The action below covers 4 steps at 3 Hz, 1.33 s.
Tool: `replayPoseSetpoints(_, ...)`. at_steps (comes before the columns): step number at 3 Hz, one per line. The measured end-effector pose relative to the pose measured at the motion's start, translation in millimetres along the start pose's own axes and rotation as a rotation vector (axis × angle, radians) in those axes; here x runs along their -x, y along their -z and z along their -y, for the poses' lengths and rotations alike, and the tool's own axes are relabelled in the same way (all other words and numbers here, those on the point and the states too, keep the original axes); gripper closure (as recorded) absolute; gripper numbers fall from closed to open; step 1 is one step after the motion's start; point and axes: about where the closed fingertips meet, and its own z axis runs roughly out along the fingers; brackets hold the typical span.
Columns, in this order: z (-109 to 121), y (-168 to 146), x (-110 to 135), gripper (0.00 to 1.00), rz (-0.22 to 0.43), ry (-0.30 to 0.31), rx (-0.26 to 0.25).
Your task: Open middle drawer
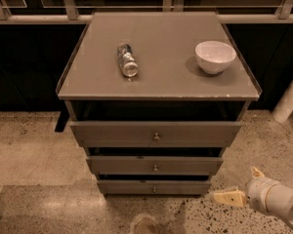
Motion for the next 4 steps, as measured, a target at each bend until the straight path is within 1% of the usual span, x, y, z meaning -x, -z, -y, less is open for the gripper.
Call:
replayPoseSetpoints(1, 8.9, -3.5, -1.9, 0.18, 0.004, -0.006, -0.034)
replayPoseSetpoints(4, 8.8, -3.5, -1.8, 0.89, 0.004, -0.006, -0.034)
